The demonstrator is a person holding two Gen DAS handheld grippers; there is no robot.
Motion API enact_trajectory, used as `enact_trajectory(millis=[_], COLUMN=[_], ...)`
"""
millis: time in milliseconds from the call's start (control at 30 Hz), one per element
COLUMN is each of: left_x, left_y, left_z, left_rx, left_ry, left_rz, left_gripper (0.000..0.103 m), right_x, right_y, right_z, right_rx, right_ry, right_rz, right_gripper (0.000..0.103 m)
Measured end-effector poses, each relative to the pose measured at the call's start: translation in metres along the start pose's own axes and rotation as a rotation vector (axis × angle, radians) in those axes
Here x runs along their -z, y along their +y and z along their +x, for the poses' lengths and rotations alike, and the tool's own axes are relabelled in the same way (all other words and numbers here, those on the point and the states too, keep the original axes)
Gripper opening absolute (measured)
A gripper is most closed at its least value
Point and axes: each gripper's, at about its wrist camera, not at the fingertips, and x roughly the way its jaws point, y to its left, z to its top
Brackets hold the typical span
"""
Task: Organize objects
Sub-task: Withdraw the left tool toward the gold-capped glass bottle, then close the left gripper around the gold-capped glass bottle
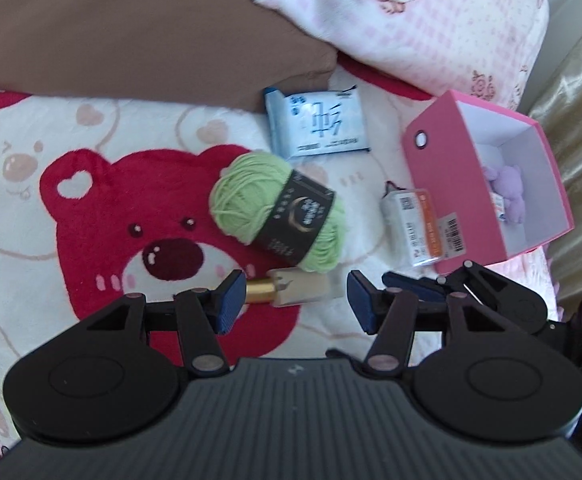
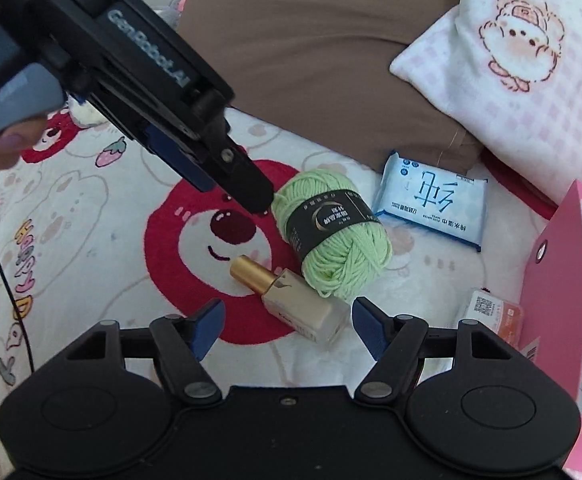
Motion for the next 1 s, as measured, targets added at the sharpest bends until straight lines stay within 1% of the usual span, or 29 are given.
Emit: enact_trajectory(millis=[100,167,233,300,367,467,633,733,767,800,833,900,967,1000], left_x=[0.001,0.002,-0.001,-0.006,-0.009,-0.007,0.003,0.009,0.011,0.013,0.014,0.017,0.021,0.023], left_y=[0.012,0.02,0.028,0.029,0.028,0.026,0.02,0.023,0.024,0.025,0.026,0.031,0.033,0.034], left_z=[0.011,0.022,0.034,0.041,0.049,0.064,0.08,0.086,0.087,0.086,0.085,0.083,0.082,0.083], left_rx=[-0.015,0.0,0.023,0.014,0.015,0.054,0.052,0.033,0.02,0.015,0.015,0.028,0.036,0.035], left_ry=[-0.022,-0.025,-0.003,-0.032,-0.044,-0.011,0.0,0.002,-0.005,-0.02,-0.025,-0.018,-0.028,-0.04], left_rz=[0.012,0.006,-0.006,0.004,0.016,0.023,0.067,0.062,0.066,0.067,0.054,0.003,-0.015,-0.021], left_gripper=[0.055,0.055,0.055,0.055,0.055,0.055,0.055,0.055,0.056,0.061,0.064,0.064,0.065,0.068], right_x=[0.009,0.014,0.02,0.026,0.03,0.033,0.038,0.041,0.041,0.041,0.041,0.041,0.041,0.041], right_y=[0.0,-0.001,-0.003,-0.006,-0.008,-0.012,-0.013,-0.009,-0.008,-0.006,-0.005,-0.001,0.003,0.005], right_z=[0.022,0.032,0.04,0.046,0.051,0.057,0.061,0.063,0.063,0.065,0.066,0.066,0.066,0.065], right_rx=[0.037,0.024,0.013,0.04,0.072,0.098,0.11,0.125,0.125,0.133,0.145,0.151,0.161,0.161], right_ry=[-0.007,-0.004,-0.007,-0.021,-0.014,-0.004,-0.009,-0.007,-0.005,-0.002,-0.002,-0.006,-0.001,-0.002], right_rz=[0.001,0.005,0.029,0.053,0.057,0.062,0.086,0.08,0.084,0.086,0.087,0.093,0.083,0.073], right_gripper=[0.075,0.075,0.075,0.075,0.075,0.075,0.076,0.078,0.078,0.078,0.079,0.08,0.079,0.079])
